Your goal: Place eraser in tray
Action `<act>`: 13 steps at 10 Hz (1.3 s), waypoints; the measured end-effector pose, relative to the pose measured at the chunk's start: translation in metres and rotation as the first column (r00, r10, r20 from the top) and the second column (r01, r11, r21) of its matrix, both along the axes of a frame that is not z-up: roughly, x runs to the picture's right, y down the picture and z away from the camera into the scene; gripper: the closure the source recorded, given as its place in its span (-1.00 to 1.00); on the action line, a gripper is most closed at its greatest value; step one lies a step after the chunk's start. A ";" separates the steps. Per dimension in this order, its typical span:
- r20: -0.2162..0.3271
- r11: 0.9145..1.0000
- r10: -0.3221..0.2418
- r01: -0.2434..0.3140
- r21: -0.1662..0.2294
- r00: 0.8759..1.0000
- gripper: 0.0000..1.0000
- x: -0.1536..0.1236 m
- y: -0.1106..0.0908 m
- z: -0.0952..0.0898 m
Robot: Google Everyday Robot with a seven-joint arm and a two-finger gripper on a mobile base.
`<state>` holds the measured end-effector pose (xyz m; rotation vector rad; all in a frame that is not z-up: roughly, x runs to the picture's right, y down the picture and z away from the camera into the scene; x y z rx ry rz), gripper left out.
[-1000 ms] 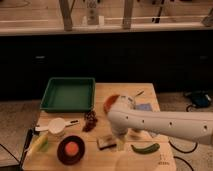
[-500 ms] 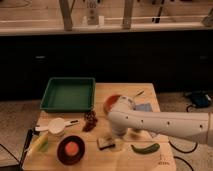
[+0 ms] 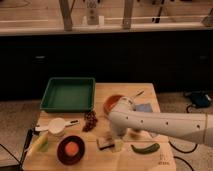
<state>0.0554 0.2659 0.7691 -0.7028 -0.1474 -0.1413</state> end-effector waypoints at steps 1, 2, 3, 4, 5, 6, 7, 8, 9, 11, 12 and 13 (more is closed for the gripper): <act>0.002 1.000 0.003 -0.003 -0.002 1.000 -0.60 0.000 0.001 0.002; 0.005 1.000 0.009 -0.009 -0.001 1.000 -0.60 0.000 0.003 0.003; 0.004 1.000 0.011 -0.011 -0.002 1.000 -0.60 0.001 0.004 0.004; 0.004 1.000 0.014 -0.014 -0.002 1.000 -0.60 0.002 0.005 0.005; 0.006 1.000 0.016 -0.016 -0.001 1.000 -0.60 0.002 0.006 0.006; 0.009 1.000 0.017 -0.017 -0.001 1.000 -0.60 0.001 0.007 0.007; 0.011 1.000 0.021 -0.021 -0.002 1.000 -0.60 0.002 0.008 0.008; 0.012 1.000 0.024 -0.024 -0.002 1.000 -0.60 0.003 0.009 0.009; 0.012 1.000 0.025 -0.025 -0.003 1.000 -0.60 0.003 0.010 0.010; 0.014 1.000 0.027 -0.027 -0.003 1.000 -0.54 0.003 0.012 0.012; 0.015 1.000 0.031 -0.031 -0.001 0.999 -0.32 0.004 0.014 0.014; 0.014 0.999 0.033 -0.033 -0.001 0.999 -0.16 0.004 0.015 0.015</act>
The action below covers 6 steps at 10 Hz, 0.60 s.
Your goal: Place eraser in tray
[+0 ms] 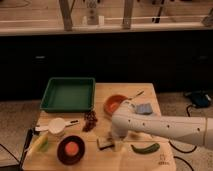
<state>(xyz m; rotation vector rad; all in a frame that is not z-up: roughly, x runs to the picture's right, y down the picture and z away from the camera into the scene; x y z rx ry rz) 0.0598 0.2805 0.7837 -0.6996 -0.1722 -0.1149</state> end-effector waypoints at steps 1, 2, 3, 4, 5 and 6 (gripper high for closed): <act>0.000 1.000 0.001 -0.001 0.001 1.000 0.07 0.002 0.001 0.001; 0.001 1.000 0.000 0.000 0.000 1.000 0.28 0.003 0.001 0.002; 0.000 1.000 0.001 -0.001 0.002 1.000 0.44 0.004 0.000 0.002; -0.003 1.000 0.004 -0.004 0.007 1.000 0.69 0.006 -0.004 -0.001; -0.006 1.000 0.005 -0.005 0.015 1.000 0.86 0.007 -0.011 -0.009; -0.008 1.000 0.004 -0.004 0.024 1.000 0.91 0.007 -0.018 -0.017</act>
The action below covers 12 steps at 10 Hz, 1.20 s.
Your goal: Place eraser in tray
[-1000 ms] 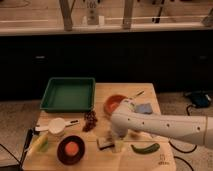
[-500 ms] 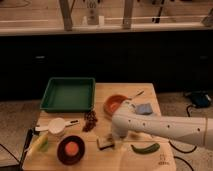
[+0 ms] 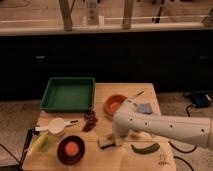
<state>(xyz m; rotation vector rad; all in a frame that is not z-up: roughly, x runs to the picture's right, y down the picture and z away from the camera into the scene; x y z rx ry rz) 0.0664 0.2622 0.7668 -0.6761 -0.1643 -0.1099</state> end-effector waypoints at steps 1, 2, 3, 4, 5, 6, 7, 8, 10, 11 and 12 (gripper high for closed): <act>-0.005 1.000 -0.002 0.002 0.005 1.000 0.91 0.002 -0.005 -0.007; -0.009 1.000 -0.001 0.001 0.008 1.000 0.91 0.004 -0.008 -0.011; -0.009 1.000 -0.002 0.002 0.008 1.000 0.91 0.004 -0.008 -0.011; -0.008 1.000 -0.002 0.002 0.014 1.000 0.91 0.002 -0.008 -0.009; -0.008 1.000 0.004 -0.004 0.015 1.000 0.86 0.002 -0.012 -0.011; -0.006 1.000 0.006 -0.006 0.014 1.000 0.74 0.001 -0.015 -0.013; -0.008 1.000 0.005 -0.005 0.009 1.000 0.58 0.003 -0.017 -0.014; -0.009 1.000 0.006 -0.006 0.003 1.000 0.33 0.004 -0.015 -0.011; -0.009 1.000 0.011 -0.011 0.000 1.000 -0.05 0.005 -0.009 0.001; -0.009 1.000 0.010 -0.010 0.004 1.000 -0.25 0.003 -0.009 0.004; -0.012 1.000 0.015 -0.015 0.004 1.000 -0.43 0.003 -0.012 0.003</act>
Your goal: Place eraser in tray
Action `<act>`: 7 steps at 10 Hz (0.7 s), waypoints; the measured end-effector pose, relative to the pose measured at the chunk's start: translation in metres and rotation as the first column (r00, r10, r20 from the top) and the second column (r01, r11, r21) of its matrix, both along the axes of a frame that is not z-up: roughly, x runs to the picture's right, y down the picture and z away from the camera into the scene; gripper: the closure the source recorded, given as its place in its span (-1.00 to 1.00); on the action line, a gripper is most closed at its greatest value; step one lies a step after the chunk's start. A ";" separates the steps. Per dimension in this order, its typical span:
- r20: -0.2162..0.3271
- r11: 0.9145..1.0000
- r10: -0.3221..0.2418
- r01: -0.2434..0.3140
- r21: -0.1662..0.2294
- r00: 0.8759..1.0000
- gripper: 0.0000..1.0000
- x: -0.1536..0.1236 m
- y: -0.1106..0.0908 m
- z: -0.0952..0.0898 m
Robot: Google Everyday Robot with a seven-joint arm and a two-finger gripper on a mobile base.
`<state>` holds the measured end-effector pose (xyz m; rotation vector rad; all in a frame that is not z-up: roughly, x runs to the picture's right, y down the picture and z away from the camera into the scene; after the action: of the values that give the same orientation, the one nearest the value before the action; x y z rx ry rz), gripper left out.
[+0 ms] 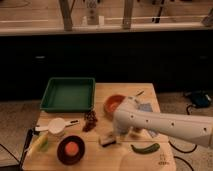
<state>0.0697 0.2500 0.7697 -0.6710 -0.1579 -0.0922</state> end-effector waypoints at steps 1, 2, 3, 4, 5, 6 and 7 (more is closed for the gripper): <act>0.000 1.000 0.003 -0.003 0.001 1.000 -0.54 0.000 -0.005 -0.005; 0.000 1.000 0.002 -0.002 -0.001 1.000 -0.60 0.001 -0.012 -0.013; -0.001 1.000 0.001 -0.001 0.006 1.000 -0.51 0.001 -0.019 -0.020; -0.008 1.000 0.000 0.000 0.008 1.000 -0.37 0.002 -0.020 -0.021; -0.007 1.000 -0.001 0.001 0.017 1.000 -0.16 -0.002 -0.026 -0.021; -0.006 1.000 0.003 -0.002 0.020 1.000 0.03 -0.005 -0.031 -0.022; -0.009 1.000 0.007 -0.007 0.020 1.000 0.22 -0.004 -0.035 -0.023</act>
<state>0.0655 0.2150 0.7465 -0.6505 -0.1503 -0.0842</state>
